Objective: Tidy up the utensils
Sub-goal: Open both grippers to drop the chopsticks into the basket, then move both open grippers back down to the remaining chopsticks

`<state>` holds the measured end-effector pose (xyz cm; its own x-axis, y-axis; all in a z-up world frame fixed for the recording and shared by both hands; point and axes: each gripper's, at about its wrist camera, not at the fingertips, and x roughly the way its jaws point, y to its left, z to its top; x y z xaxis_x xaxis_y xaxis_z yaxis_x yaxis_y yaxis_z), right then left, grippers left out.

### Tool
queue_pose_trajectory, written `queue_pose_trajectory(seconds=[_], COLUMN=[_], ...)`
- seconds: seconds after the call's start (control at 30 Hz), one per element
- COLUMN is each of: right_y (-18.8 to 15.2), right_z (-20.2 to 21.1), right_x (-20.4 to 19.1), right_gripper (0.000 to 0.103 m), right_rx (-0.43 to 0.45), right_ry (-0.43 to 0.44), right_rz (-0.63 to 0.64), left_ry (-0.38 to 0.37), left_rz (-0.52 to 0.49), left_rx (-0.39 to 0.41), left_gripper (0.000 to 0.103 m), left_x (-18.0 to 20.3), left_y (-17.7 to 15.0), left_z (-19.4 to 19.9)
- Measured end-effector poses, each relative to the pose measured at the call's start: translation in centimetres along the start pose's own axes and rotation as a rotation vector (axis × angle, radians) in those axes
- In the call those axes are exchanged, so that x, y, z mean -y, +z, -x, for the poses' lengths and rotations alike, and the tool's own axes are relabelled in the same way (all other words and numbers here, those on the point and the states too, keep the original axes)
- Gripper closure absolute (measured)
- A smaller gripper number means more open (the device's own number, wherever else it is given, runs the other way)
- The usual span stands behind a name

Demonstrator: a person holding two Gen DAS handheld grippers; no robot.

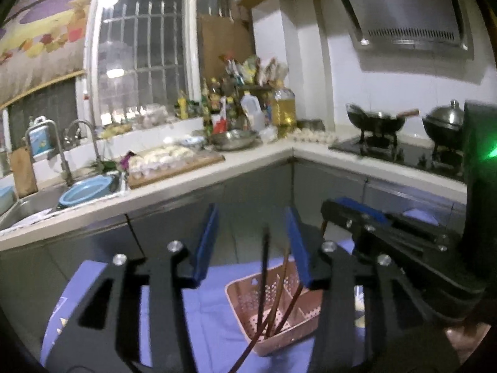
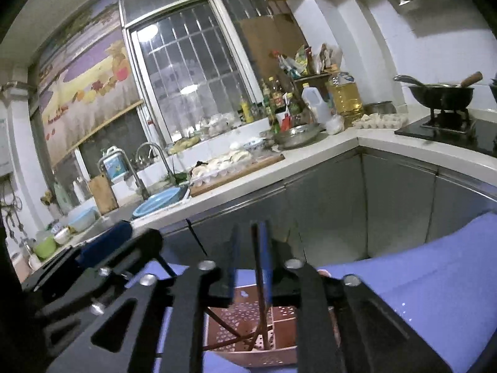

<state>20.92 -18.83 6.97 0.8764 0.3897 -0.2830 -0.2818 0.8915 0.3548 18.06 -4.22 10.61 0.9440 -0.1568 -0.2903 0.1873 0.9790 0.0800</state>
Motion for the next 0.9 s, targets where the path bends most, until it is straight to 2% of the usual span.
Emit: queue_pose_trajectory(seconds=[0.07, 0.1, 0.23, 0.33, 0.4, 0.5, 0.53, 0.6, 0.63, 0.7, 0.73, 0.8, 0.83, 0.9], right_y=[0.2, 0.4, 0.9, 0.4, -0.6, -4.0, -5.4, -8.1, -10.1, -14.3, -16.2, -19.5, -20.5, -22.4], right_z=[1.4, 2.0, 5.4, 8.1, 10.1, 12.7, 13.1, 13.1, 12.7, 11.3, 10.5, 9.2, 8.8, 8.4], right_x=[-0.3, -0.5, -1.6, -1.6, -1.3, -0.3, 0.2, 0.9, 1.3, 2.5, 2.9, 3.2, 3.2, 2.7], right_gripper=[0.052, 0.051, 0.05, 0.05, 0.05, 0.05, 0.051, 0.059, 0.065, 0.075, 0.08, 0.081, 0.081, 0.081], right_rx=[0.041, 0.062, 0.129, 0.17, 0.182, 0.159, 0.127, 0.041, -0.025, -0.189, -0.267, -0.398, -0.436, -0.496], right_ry=[0.002, 0.008, 0.035, 0.051, 0.06, 0.053, 0.046, 0.026, 0.0, -0.039, -0.057, -0.078, -0.079, -0.076], right_rz=[-0.003, 0.0, 0.006, -0.024, -0.042, -0.068, -0.076, -0.071, -0.067, -0.083, -0.093, -0.104, -0.109, -0.095], left_ry=[-0.003, -0.003, -0.025, -0.075, -0.121, -0.185, -0.215, -0.273, -0.315, -0.34, -0.364, -0.382, -0.388, -0.401], left_rz=[0.016, 0.034, 0.103, 0.159, 0.185, 0.197, 0.195, 0.184, 0.174, 0.169, 0.163, 0.157, 0.161, 0.161], left_rx=[0.029, 0.053, 0.139, 0.203, 0.234, 0.229, 0.209, 0.146, 0.083, -0.006, -0.081, -0.196, -0.282, -0.399], left_gripper=[0.059, 0.057, 0.054, 0.054, 0.054, 0.054, 0.054, 0.054, 0.054, 0.055, 0.06, 0.07, 0.075, 0.081], left_x=[-0.3, -0.6, -1.6, -2.9, -3.9, -4.9, -5.2, -5.4, -5.2, -4.6, -3.9, -2.6, -1.8, -0.6], left_y=[0.6, 1.0, 1.7, 1.3, 0.3, -2.0, -3.3, -5.7, -7.7, -10.4, -12.5, -15.5, -17.4, -20.1], left_z=[1.5, 2.7, 7.0, 10.9, 13.5, 15.8, 16.4, 16.9, 16.7, 16.1, 15.4, 13.9, 12.6, 11.0])
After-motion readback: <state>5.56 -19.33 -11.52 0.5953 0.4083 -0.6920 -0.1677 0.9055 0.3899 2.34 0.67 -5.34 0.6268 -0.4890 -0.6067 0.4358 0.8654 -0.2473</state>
